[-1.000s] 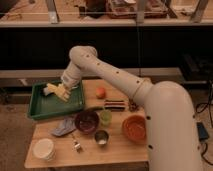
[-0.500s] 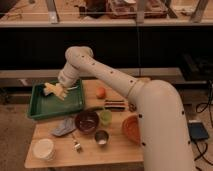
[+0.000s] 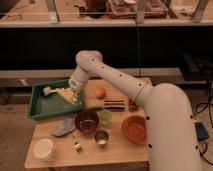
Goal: Place banana in purple bowl
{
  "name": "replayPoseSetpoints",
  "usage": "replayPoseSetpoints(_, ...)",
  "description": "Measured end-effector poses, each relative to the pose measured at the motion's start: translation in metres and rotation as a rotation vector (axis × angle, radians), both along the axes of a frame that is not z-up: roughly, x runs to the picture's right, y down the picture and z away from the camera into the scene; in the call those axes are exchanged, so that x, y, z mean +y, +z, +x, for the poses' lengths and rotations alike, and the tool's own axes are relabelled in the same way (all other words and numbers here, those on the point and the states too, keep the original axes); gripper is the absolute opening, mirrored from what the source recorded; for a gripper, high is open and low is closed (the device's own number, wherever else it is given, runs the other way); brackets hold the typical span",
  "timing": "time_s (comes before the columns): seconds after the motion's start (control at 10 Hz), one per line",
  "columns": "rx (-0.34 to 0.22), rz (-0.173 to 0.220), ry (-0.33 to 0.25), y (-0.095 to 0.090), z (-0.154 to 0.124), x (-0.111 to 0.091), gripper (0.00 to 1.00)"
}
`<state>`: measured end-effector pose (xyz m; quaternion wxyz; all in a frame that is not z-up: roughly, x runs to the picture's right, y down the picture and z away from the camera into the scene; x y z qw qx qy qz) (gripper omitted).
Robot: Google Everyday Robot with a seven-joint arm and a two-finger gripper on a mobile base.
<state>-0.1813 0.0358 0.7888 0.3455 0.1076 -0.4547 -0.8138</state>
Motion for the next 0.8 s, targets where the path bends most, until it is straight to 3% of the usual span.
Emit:
replayPoseSetpoints(0.3,-0.01,-0.013,-0.054,-0.005,0.004,0.018,0.0)
replayPoseSetpoints(0.8,-0.008,-0.041,-0.089,-0.005,0.032,0.041,0.0)
